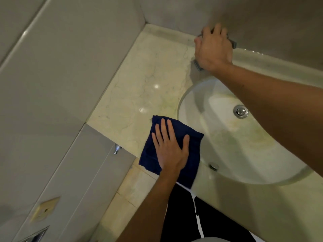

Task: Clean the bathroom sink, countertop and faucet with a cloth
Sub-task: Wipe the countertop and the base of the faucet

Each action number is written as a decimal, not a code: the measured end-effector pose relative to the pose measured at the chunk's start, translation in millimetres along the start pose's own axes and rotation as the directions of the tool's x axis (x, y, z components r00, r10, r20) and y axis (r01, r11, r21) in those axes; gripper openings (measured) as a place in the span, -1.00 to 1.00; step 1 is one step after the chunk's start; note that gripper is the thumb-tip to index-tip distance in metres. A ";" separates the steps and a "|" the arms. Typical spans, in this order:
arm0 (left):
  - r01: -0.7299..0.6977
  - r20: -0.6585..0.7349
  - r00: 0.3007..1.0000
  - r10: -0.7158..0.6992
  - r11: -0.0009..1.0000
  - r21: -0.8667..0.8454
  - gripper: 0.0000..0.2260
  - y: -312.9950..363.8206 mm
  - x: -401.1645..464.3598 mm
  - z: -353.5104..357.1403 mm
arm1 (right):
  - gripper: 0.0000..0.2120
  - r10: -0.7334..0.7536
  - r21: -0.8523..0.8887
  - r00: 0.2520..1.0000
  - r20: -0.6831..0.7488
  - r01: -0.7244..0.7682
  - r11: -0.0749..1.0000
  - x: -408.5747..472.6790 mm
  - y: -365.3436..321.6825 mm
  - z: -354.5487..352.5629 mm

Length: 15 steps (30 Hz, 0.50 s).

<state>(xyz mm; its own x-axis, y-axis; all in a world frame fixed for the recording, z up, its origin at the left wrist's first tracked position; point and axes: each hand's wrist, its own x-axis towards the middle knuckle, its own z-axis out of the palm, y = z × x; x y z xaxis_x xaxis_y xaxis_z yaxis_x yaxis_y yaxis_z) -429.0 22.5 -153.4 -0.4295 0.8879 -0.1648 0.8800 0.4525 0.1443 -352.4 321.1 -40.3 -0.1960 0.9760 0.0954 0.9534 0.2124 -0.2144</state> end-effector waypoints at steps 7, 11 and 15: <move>0.049 -0.072 0.996 -0.051 0.998 -0.027 -0.16 5.9 100.1 -17.1 | -0.56 0.009 0.042 0.999 -0.039 -0.007 0.999 -0.3 0.7 6.3; 0.031 -0.083 0.996 -0.036 0.998 -0.058 -0.18 22.2 150.2 -23.1 | -0.57 0.017 0.057 0.999 -0.036 -0.015 0.998 1.6 1.0 6.1; 0.010 -0.097 0.995 -0.016 0.998 -0.065 -0.13 39.3 196.3 -27.0 | -0.57 0.039 0.042 0.998 -0.047 -0.037 0.998 0.3 0.4 6.3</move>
<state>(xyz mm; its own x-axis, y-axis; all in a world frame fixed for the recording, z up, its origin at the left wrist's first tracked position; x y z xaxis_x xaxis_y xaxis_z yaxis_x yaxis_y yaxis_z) -484.2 216.9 -153.7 -0.4615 0.8842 -0.0721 0.8606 0.4659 0.2058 -353.5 321.8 -46.5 -0.1474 0.9801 0.1327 0.9496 0.1778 -0.2582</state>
